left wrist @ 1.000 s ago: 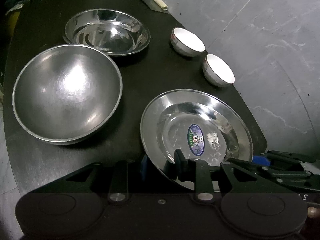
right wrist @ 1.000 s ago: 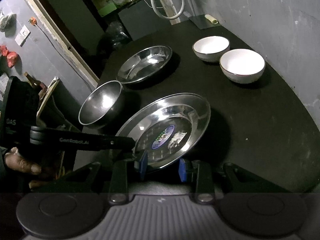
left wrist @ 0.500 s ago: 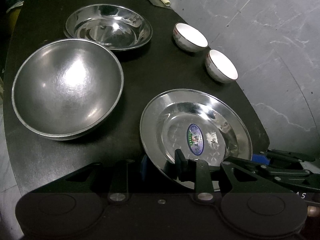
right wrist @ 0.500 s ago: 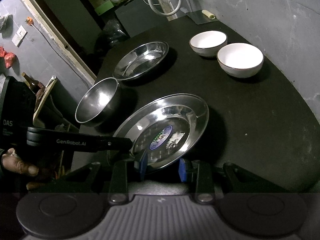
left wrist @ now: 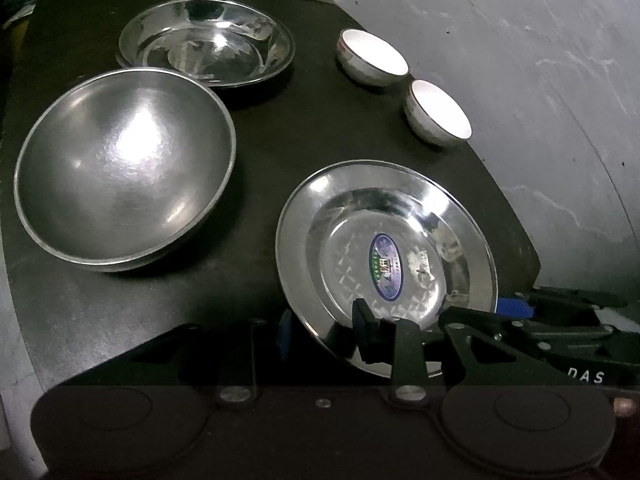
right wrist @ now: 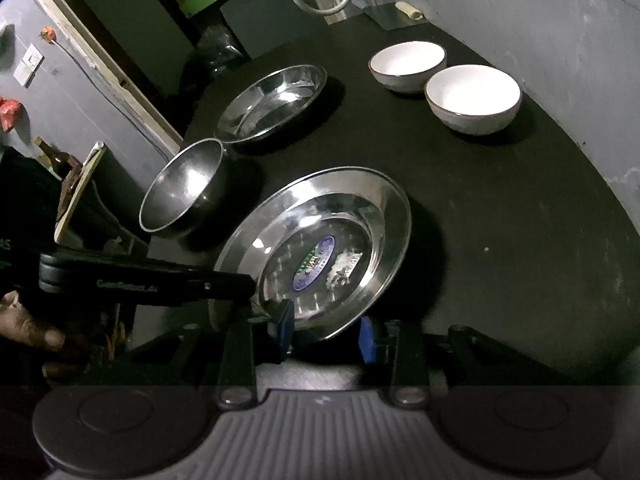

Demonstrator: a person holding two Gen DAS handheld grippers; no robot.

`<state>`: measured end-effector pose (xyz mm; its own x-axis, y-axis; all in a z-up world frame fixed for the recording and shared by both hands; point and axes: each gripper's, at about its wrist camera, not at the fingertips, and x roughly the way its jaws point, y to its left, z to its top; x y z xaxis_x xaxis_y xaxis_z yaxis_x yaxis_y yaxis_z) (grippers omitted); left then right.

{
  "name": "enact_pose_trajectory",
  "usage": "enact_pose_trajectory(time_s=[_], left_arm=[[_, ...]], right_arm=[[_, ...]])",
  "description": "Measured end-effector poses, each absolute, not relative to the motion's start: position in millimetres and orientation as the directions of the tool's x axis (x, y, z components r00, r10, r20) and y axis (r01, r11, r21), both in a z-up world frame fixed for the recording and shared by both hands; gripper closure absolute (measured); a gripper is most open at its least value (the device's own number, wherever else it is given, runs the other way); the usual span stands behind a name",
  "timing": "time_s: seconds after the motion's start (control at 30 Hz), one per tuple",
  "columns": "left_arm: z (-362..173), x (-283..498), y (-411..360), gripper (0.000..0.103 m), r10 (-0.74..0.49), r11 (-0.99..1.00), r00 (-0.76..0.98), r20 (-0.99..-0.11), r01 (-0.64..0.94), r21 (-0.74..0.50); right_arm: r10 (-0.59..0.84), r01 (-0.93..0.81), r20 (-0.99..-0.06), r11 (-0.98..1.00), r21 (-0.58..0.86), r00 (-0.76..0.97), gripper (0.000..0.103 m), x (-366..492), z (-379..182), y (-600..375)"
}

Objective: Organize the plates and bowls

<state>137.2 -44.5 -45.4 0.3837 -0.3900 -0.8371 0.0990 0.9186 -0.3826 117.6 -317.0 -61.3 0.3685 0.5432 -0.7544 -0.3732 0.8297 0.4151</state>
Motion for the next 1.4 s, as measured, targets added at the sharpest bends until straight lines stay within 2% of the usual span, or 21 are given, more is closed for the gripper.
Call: enact_pose_trajectory(time_s=[0.47, 0.67, 1.1, 1.4], left_arm=[[-43, 136, -47, 0.07, -0.377, 0.926, 0.376, -0.846, 0.129, -0.355], [-40, 136, -48, 0.071, -0.383, 0.924, 0.393, -0.836, 0.143, -0.356], [-4, 175, -49, 0.07, -0.387, 0.922, 0.502, -0.773, 0.225, -0.316], [20, 225, -9, 0.07, -0.291, 0.957, 0.592, -0.752, 0.167, -0.238]], right_arm=[[0.517, -0.368, -0.776, 0.844, 0.391, 0.361, 0.062, 119, -65, -319], [0.496, -0.397, -0.769, 0.852, 0.34, 0.405, 0.065, 117, -60, -317], [0.493, -0.403, -0.683, 0.863, 0.305, 0.539, 0.065, 147, -35, -323], [0.545, -0.473, -0.623, 0.829, 0.299, 0.561, 0.065, 216, -19, -278]])
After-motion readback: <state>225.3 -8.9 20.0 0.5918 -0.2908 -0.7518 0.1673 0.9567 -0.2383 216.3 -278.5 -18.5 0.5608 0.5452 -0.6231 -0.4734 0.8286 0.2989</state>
